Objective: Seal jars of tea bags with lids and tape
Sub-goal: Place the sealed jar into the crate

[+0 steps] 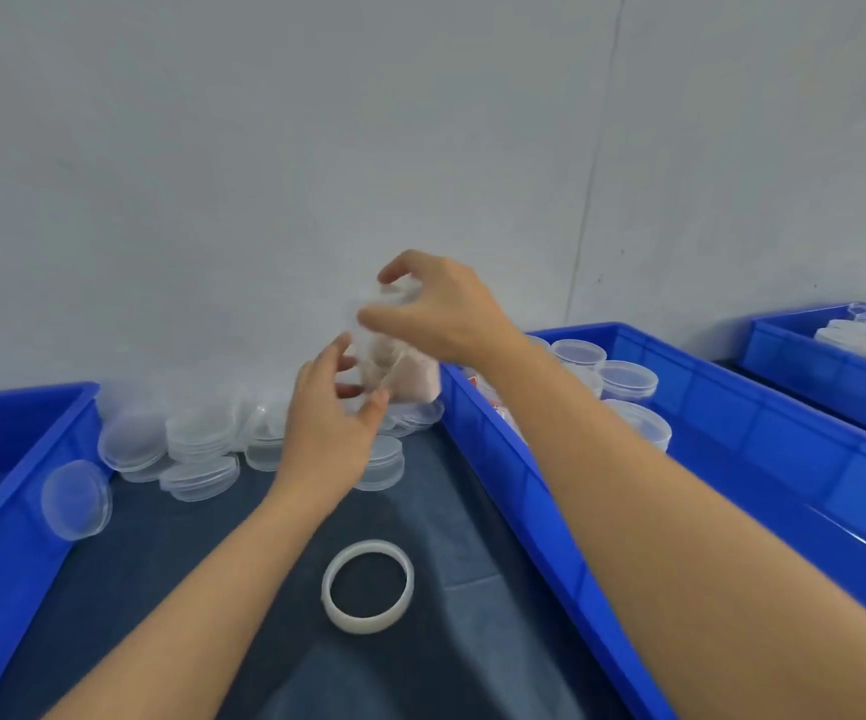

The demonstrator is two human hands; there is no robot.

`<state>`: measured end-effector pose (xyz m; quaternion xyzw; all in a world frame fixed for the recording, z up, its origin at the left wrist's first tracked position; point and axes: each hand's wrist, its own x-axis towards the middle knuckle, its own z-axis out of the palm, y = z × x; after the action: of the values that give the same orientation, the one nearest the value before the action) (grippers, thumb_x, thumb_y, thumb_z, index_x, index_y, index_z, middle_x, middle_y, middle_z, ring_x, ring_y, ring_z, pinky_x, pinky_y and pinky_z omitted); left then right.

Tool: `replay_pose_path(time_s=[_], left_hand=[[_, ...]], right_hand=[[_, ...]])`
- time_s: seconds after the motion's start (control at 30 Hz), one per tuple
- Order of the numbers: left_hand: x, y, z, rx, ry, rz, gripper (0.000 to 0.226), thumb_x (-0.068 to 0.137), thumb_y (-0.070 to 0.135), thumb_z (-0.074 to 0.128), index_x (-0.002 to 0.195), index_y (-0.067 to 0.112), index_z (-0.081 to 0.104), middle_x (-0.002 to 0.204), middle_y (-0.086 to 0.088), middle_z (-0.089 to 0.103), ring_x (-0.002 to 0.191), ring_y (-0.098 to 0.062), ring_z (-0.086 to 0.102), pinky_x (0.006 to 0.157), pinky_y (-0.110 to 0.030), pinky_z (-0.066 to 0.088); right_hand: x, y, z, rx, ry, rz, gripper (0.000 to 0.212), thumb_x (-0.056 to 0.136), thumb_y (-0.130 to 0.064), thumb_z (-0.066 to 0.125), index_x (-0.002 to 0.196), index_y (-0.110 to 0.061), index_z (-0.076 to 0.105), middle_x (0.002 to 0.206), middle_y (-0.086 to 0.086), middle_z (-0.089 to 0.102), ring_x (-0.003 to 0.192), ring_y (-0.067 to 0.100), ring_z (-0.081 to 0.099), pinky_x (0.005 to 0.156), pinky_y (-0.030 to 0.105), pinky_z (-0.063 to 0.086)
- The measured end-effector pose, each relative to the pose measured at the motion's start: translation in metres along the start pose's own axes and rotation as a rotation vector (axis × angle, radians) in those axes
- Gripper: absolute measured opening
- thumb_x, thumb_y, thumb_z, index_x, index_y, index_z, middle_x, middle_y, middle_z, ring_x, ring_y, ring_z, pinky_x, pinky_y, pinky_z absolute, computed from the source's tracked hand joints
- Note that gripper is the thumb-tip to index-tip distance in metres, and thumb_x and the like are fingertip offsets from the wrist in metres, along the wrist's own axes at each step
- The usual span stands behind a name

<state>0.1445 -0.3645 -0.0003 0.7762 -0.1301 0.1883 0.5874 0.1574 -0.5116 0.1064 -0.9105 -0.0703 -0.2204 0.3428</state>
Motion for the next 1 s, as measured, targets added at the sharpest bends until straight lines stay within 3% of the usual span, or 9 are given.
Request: replay_pose_path(time_s=[0.1,0.23,0.37,0.47,0.6,0.77,0.87,1.0], left_hand=[[0.047,0.007,0.034,-0.034,-0.014,-0.02,0.058,0.097,0.014,0.075,0.149,0.027,0.054,0.12,0.006,0.066,0.093,0.001,0.069,0.071,-0.014,0.055],[0.097,0.01,0.084,-0.052,-0.085,-0.074,0.055,0.1,0.003,0.065,0.152,0.018,0.053,0.131,-0.006,0.068,0.103,-0.017,0.072,0.095,-0.032,0.059],[0.127,0.002,0.122,-0.066,-0.156,-0.108,0.055,0.103,0.007,0.06,0.156,0.017,0.05,0.141,-0.007,0.063,0.116,-0.018,0.066,0.103,-0.033,0.055],[0.138,-0.011,0.141,-0.108,-0.211,-0.159,0.056,0.102,0.002,0.057,0.156,0.015,0.05,0.144,-0.011,0.061,0.129,-0.028,0.064,0.11,-0.046,0.054],[0.143,-0.023,0.151,-0.093,-0.228,-0.174,0.059,0.102,0.002,0.055,0.159,0.018,0.047,0.145,-0.008,0.06,0.13,-0.024,0.062,0.11,-0.046,0.054],[0.146,-0.025,0.147,-0.02,-0.281,-0.15,0.062,0.102,0.003,0.055,0.161,0.017,0.043,0.152,-0.008,0.056,0.135,-0.024,0.059,0.11,-0.048,0.054],[0.143,-0.022,0.142,0.0,-0.302,-0.154,0.062,0.101,0.002,0.055,0.16,0.016,0.044,0.153,-0.012,0.055,0.136,-0.026,0.058,0.11,-0.048,0.053],[0.138,-0.014,0.121,-0.008,-0.291,-0.15,0.061,0.101,0.003,0.055,0.159,0.017,0.045,0.152,-0.012,0.054,0.131,-0.026,0.06,0.105,-0.047,0.056]], right_hand=[[0.033,0.024,-0.019,-0.034,0.075,0.059,0.046,0.069,-0.052,0.073,0.113,-0.04,0.066,0.102,-0.014,0.065,0.097,0.015,0.065,0.087,0.037,0.056],[0.066,0.068,-0.023,-0.004,0.166,0.118,0.048,0.071,-0.045,0.072,0.117,-0.033,0.065,0.115,-0.006,0.066,0.099,0.017,0.065,0.085,0.036,0.055],[0.085,0.111,-0.02,0.061,0.229,0.197,0.051,0.075,-0.039,0.073,0.125,-0.028,0.063,0.132,0.001,0.059,0.1,0.018,0.06,0.08,0.03,0.044],[0.092,0.137,-0.017,0.074,0.215,0.231,0.052,0.078,-0.036,0.074,0.128,-0.027,0.062,0.135,0.003,0.057,0.105,0.019,0.061,0.087,0.031,0.048],[0.098,0.154,-0.009,0.123,0.179,0.242,0.053,0.082,-0.032,0.071,0.134,-0.026,0.059,0.138,0.004,0.054,0.105,0.018,0.06,0.087,0.032,0.049],[0.1,0.161,-0.007,0.06,0.091,0.215,0.058,0.09,-0.029,0.069,0.145,-0.027,0.049,0.148,0.007,0.041,0.103,0.019,0.05,0.089,0.028,0.039],[0.095,0.16,-0.01,0.012,0.049,0.219,0.07,0.089,-0.03,0.07,0.152,-0.028,0.041,0.159,0.008,0.029,0.116,0.024,0.052,0.095,0.031,0.04],[0.083,0.141,-0.009,-0.19,0.084,0.213,0.083,0.091,-0.035,0.066,0.162,-0.029,0.024,0.171,0.012,0.006,0.143,0.037,0.042,0.112,0.05,0.042]])
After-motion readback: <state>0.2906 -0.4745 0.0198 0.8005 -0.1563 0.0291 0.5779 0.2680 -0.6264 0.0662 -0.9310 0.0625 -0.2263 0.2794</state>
